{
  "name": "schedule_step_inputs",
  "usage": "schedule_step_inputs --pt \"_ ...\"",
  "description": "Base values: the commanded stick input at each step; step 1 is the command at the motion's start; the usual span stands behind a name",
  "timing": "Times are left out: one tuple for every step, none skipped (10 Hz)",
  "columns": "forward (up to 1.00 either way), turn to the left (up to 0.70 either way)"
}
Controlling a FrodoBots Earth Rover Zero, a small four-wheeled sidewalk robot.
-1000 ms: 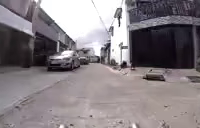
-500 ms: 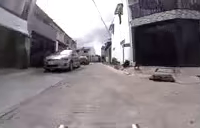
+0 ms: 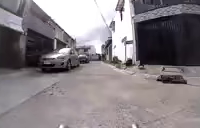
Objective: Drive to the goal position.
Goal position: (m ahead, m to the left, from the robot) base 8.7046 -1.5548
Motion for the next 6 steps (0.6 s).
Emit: schedule_step_inputs --pt "1.00 0.02" --pt "1.00 0.02" --pt "1.00 0.02" --pt "1.00 0.02" --pt "1.00 0.02" --pt "1.00 0.02"
